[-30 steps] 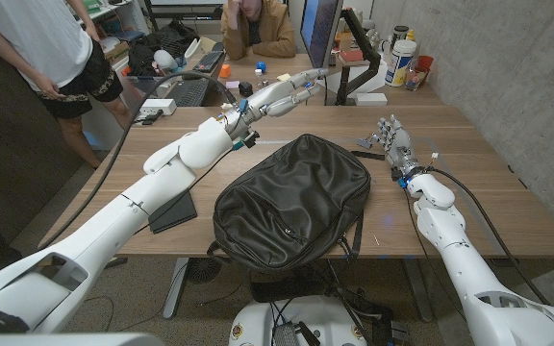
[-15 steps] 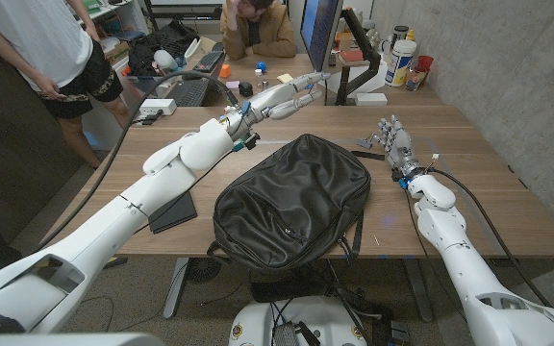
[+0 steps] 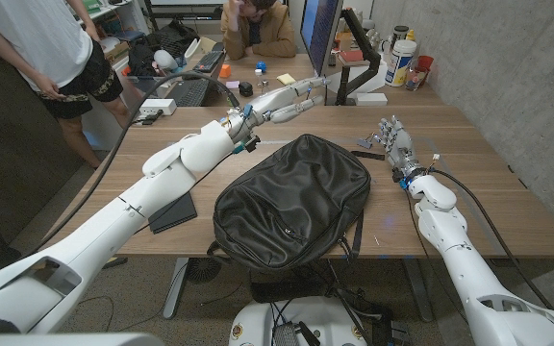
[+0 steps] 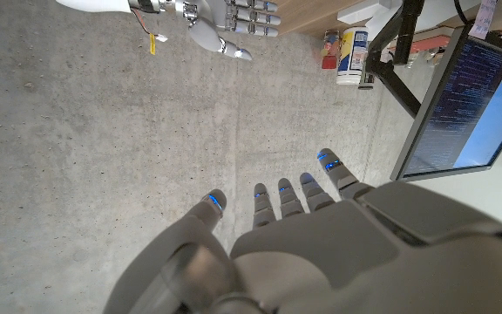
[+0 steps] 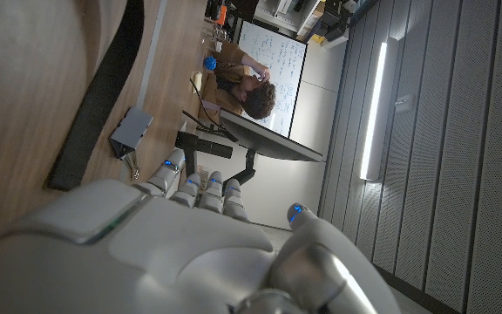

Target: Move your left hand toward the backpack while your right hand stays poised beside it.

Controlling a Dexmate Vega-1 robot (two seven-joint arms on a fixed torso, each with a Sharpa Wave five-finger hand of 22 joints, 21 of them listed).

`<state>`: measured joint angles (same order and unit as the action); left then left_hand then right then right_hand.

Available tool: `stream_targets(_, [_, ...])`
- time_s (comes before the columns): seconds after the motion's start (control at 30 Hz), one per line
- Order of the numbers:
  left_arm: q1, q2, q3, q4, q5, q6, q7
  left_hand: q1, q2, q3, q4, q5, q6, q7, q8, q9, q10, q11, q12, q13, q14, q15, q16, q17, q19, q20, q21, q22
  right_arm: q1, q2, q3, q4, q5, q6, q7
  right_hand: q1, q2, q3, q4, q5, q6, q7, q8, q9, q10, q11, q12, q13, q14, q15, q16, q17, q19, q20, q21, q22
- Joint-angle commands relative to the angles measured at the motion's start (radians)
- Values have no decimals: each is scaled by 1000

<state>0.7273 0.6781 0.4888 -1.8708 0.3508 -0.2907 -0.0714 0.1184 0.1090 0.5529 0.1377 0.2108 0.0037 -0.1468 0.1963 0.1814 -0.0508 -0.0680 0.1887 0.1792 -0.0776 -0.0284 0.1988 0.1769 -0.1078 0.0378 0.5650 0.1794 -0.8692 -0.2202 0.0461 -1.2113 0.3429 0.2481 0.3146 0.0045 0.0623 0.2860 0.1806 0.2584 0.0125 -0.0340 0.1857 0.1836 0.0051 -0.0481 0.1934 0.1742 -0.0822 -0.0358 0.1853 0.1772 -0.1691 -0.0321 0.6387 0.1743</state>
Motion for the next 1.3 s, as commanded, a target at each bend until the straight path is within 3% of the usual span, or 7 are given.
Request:
stream_targets(0.03, [9,13,2,-16,12,21,-7,14,-1,2,-5,7,3,-7,0,3,0,-7,1,2,-5,4,-5,3,-3,2,-3,2,-7,-2,-1,-10,1,-5,-1,3,102,1,0,5,7,-3,6,3,2,-3,7,5,-10,-35,0,-1,-10,-90,-6,4])
stream_targets(1.3, [12,40,12,-18,23,48,-36,19,-1,-2,1,7,19,-12,2,3,0,-7,2,2,-9,9,-7,5,-12,11,-16,3,7,1,-12,-1,-7,-5,-7,3,101,0,-1,6,10,-8,6,3,3,-5,8,5,-9,-35,0,-2,-6,-90,-18,5])
